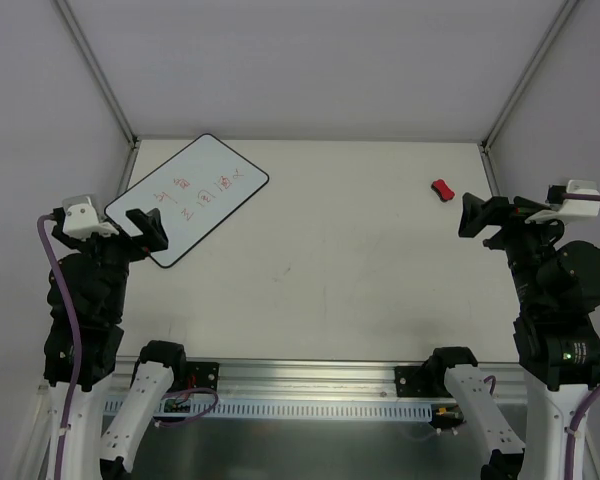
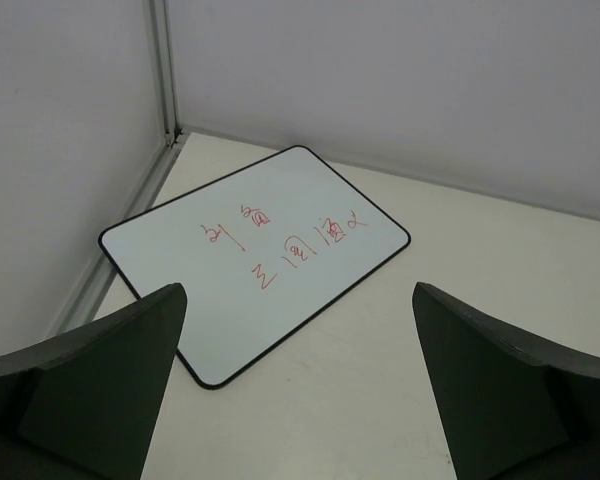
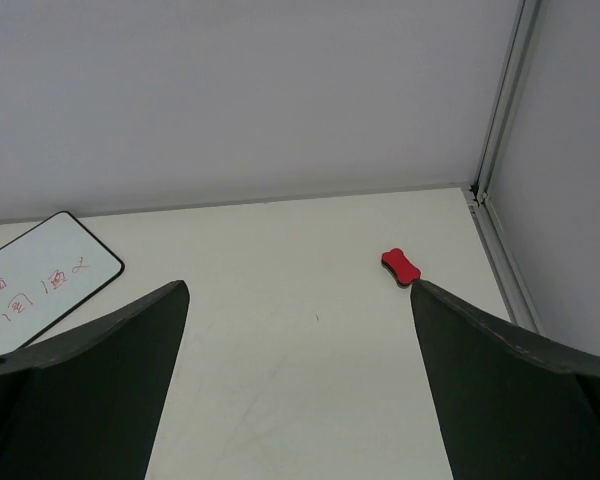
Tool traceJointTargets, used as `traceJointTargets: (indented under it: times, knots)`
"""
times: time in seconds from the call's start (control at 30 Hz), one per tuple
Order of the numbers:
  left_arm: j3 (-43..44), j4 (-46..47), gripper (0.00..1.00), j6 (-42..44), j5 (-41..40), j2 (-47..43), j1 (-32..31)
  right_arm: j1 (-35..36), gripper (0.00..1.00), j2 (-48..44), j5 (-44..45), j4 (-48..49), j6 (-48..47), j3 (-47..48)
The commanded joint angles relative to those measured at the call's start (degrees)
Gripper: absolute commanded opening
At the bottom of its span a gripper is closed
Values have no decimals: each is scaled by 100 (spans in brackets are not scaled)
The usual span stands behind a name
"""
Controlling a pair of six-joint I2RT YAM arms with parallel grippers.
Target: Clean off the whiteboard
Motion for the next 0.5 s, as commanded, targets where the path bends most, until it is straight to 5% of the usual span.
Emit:
traceJointTargets:
  times: [0.0, 0.17, 0.47]
  knots:
    - [-104, 5, 99, -251, 189, 207, -53, 54, 99, 8, -141, 181, 110, 22]
    - [-227, -92, 99, -513, 294, 936, -53, 54, 99, 289, -114, -440, 584, -136]
    - [456, -74, 99, -1007, 1093, 3695, -53, 45, 99, -9, 465, -750, 910, -1207]
